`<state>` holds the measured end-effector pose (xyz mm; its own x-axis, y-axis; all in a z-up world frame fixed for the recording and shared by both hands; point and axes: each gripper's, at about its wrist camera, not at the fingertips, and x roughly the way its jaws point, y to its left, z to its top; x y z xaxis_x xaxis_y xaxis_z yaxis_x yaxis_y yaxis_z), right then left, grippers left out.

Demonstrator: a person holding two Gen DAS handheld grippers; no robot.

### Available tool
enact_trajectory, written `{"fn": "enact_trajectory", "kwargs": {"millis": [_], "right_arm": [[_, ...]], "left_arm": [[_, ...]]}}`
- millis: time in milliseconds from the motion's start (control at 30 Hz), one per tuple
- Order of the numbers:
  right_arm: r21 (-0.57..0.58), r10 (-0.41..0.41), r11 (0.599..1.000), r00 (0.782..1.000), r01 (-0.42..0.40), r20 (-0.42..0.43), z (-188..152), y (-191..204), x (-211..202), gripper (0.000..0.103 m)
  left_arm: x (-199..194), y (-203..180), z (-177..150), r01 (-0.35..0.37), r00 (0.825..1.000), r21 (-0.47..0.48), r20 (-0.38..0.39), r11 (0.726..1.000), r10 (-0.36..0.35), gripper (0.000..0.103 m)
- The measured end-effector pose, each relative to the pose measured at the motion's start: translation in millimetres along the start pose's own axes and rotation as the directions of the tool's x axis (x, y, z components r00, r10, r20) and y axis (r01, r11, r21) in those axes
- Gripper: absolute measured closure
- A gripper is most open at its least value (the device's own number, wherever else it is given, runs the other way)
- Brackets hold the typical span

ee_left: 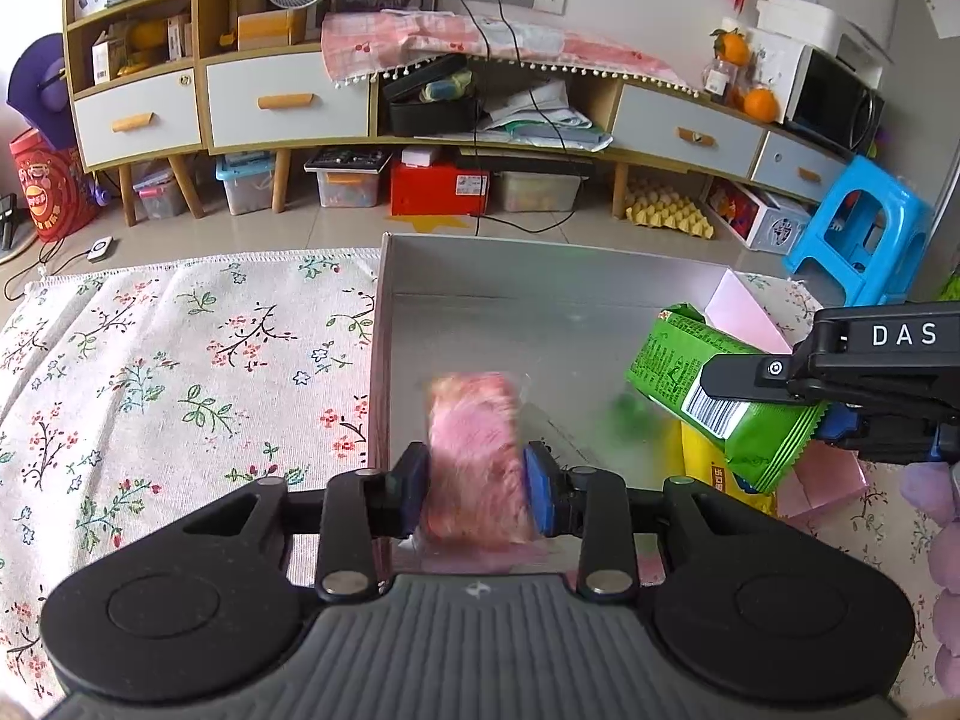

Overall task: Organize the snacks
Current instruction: 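Open both tools to drop the green and pink packs into the box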

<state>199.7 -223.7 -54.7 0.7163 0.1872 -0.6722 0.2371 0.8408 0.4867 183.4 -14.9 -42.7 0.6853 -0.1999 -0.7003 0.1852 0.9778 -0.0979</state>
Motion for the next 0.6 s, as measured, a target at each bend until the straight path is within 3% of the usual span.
{"fn": "enact_trajectory", "kwargs": {"millis": [100,233,467,600], "right_arm": [[-0.011,-0.008,1.000,1.000,0.008,0.007,1,2,-4,0.054],[-0.027,-0.002,1.000,0.999,0.003,0.039,3,6,-19,0.034],[-0.059,-0.006,0.998,0.999,0.009,0.051,3,13,-44,0.025],[-0.095,-0.028,0.995,0.998,0.033,0.050,0,19,-60,0.022]], "left_arm": [[-4,-1,0,0.011,1.000,0.001,0.012,1.000,-0.011,0.060],[-12,-3,-1,0.022,1.000,0.005,0.012,1.000,-0.022,0.046],[-31,-10,-4,0.035,0.999,0.054,0.008,0.998,-0.036,0.024],[-44,-8,-5,0.033,0.999,0.063,0.005,0.997,-0.033,0.017]]}}
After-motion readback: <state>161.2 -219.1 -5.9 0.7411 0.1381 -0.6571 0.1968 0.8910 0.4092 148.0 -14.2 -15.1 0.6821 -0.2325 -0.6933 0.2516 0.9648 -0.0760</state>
